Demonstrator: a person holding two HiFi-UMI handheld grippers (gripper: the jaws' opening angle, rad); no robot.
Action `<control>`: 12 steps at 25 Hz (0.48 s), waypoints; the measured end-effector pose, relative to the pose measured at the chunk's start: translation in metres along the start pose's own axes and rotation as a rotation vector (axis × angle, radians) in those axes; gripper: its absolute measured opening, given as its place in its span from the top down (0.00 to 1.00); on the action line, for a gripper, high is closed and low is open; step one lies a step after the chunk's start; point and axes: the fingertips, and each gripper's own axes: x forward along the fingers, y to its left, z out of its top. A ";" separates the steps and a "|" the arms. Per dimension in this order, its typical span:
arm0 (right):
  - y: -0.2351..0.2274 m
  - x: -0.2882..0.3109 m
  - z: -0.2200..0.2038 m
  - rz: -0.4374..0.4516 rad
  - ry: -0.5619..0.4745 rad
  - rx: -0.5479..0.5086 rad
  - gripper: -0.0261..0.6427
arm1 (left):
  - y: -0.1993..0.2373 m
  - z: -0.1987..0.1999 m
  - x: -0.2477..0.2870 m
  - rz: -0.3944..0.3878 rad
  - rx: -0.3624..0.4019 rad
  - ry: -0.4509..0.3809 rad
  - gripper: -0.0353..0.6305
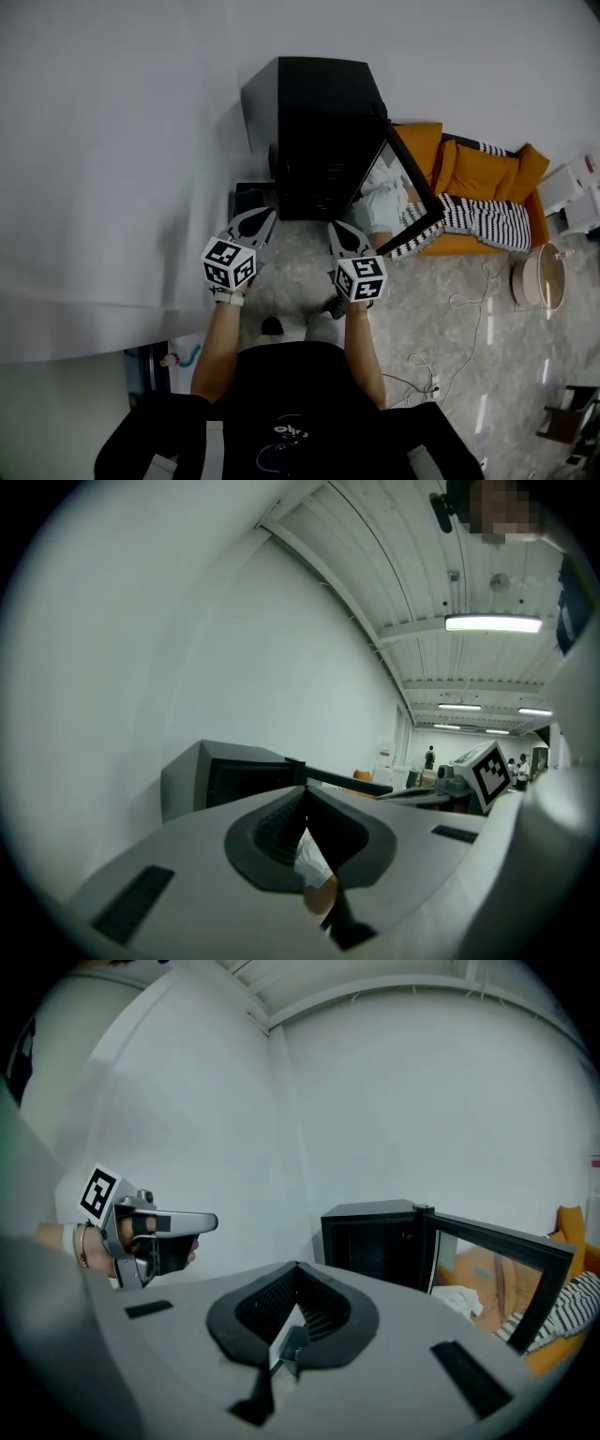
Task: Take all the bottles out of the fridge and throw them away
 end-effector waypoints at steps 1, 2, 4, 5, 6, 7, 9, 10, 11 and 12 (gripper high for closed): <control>0.001 -0.003 0.000 0.001 0.000 0.001 0.95 | -0.003 0.000 -0.001 -0.008 0.003 0.001 0.94; 0.002 -0.005 0.000 0.005 -0.001 0.001 0.95 | -0.006 0.000 -0.001 -0.013 0.005 0.002 0.94; 0.000 -0.008 0.001 0.017 -0.001 -0.001 0.95 | -0.010 -0.001 0.001 -0.017 0.009 0.004 0.94; -0.002 -0.008 0.001 0.023 -0.002 -0.004 0.95 | -0.011 -0.001 0.003 -0.018 0.011 0.003 0.94; -0.005 -0.008 0.001 0.028 -0.003 -0.007 0.95 | -0.012 0.000 0.006 -0.017 0.015 0.002 0.94; -0.009 -0.008 0.002 0.032 -0.003 -0.010 0.95 | -0.014 0.000 0.009 -0.016 0.019 0.001 0.94; -0.018 -0.009 0.002 0.043 0.001 -0.019 0.95 | -0.017 0.001 0.015 -0.008 0.024 -0.005 0.94; -0.023 -0.009 0.004 0.051 0.004 -0.027 0.95 | -0.019 0.002 0.019 -0.002 0.023 -0.008 0.94; -0.028 -0.009 0.005 0.060 0.008 -0.037 0.95 | -0.021 0.003 0.024 0.006 0.023 -0.011 0.94; -0.033 -0.010 0.008 0.069 0.011 -0.045 0.95 | -0.023 0.004 0.029 0.013 0.024 -0.013 0.94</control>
